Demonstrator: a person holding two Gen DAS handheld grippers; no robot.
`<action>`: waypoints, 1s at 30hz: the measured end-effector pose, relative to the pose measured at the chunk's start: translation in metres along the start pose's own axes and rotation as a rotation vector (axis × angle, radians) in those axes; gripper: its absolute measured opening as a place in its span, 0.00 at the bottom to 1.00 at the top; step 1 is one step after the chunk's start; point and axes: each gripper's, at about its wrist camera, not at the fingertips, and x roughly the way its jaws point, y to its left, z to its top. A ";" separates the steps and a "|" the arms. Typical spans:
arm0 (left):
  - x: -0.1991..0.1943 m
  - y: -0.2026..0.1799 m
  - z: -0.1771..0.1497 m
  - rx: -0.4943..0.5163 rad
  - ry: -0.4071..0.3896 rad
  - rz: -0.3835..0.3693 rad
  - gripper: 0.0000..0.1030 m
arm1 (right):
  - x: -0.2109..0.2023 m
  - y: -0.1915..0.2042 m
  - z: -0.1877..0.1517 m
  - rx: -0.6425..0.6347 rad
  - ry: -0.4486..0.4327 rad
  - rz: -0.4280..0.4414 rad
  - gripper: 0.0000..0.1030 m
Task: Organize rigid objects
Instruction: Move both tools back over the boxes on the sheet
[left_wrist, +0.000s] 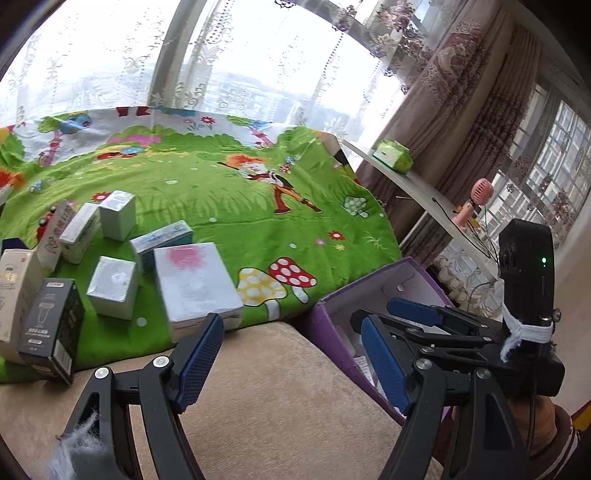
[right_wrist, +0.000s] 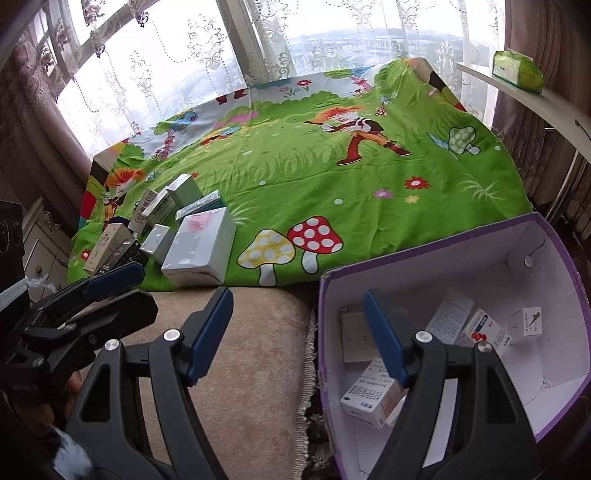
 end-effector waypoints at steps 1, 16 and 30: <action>-0.005 0.005 -0.001 -0.011 -0.011 0.009 0.75 | 0.002 0.005 -0.001 -0.002 0.007 0.006 0.74; -0.077 0.090 -0.039 -0.189 -0.163 0.203 0.74 | 0.024 0.060 -0.015 -0.086 0.049 0.039 0.74; -0.079 0.121 -0.035 -0.263 -0.167 0.234 0.66 | 0.041 0.089 -0.009 -0.142 0.061 0.023 0.74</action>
